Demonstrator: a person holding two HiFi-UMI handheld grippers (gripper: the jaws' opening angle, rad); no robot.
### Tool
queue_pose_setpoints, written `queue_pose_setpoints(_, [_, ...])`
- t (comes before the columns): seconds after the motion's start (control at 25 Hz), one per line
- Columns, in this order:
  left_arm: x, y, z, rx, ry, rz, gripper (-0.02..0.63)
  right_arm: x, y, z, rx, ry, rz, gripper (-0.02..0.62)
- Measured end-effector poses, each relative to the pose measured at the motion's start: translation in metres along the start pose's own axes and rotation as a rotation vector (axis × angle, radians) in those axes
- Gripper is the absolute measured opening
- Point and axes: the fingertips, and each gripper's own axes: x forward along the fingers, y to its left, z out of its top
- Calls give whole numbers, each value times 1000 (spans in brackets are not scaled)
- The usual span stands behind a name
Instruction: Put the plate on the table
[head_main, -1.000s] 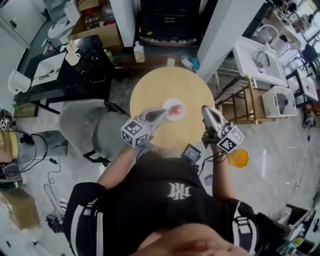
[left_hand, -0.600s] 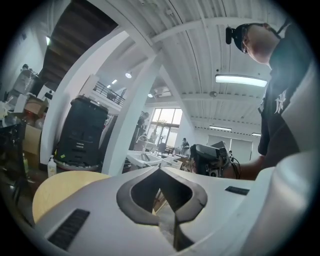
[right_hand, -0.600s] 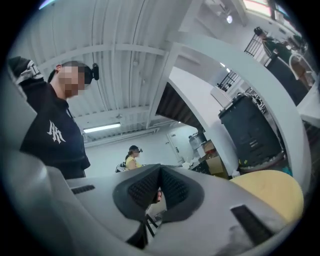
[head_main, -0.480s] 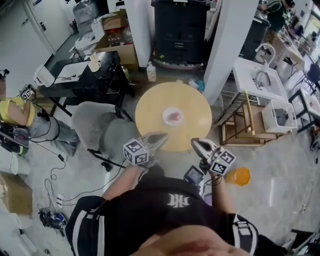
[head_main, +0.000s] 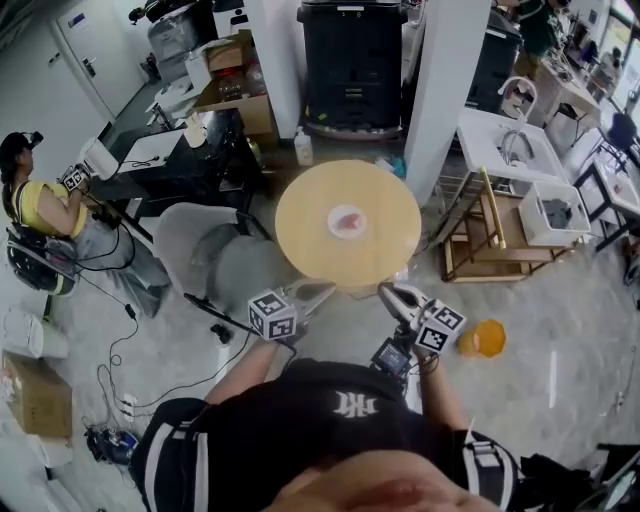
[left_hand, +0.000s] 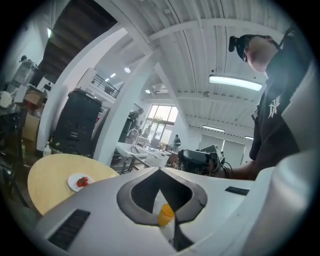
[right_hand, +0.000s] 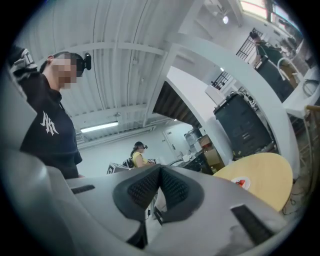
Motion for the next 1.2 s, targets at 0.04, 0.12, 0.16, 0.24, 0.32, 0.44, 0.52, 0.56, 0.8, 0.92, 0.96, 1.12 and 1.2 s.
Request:
queue_pose_setpoints(0.04, [0,-4,-3,-9,1,-22,12,-2,5,-2,-5,-2,-15,3])
queue_pose_setpoints(0.12, [-5,-13,-5,-11,6,-64,12,-1,16,-6,-25,14,-45,2])
queue_pose_setpoints(0.16, [-10,-18,-6,-8,10,-80,12,1,24,-9,-36,29,-59,3])
queue_pose_setpoints(0.24, [-24,-26,-4,5,6,-103,12,6,40,-14,-47,49,-83,3])
queue_pose_setpoints(0.32, [-43,-34,-3,24,-12,-118,12,11,53,-22,-50,67,-115,3])
queue_pose_setpoints(0.44, [-71,-41,-6,-8,-73,-128,12,15,65,-37,-46,62,-179,3])
queue_pose_setpoints(0.52, [-86,-42,-16,-41,-93,-123,12,15,80,-43,-41,33,-186,3])
queue_pose_setpoints(0.56, [-90,-43,-22,-47,-83,-120,12,16,87,-46,-36,30,-180,3])
queue_pose_setpoints(0.8, [-108,-61,-39,-32,-23,-110,12,27,123,-52,-80,66,-104,3])
queue_pose_setpoints(0.92, [-108,-63,-36,-22,-11,-84,12,28,126,-46,-96,66,-69,2])
queue_pose_setpoints(0.96, [-107,-64,-33,-20,-10,-79,12,29,126,-45,-112,84,-64,2])
queue_pose_setpoints(1.12, [-101,-79,-25,0,-17,-81,12,12,124,-42,-164,133,-91,2])
queue_pose_setpoints(1.2, [-98,-85,-24,14,-8,-73,12,-2,122,-44,-155,130,-108,2])
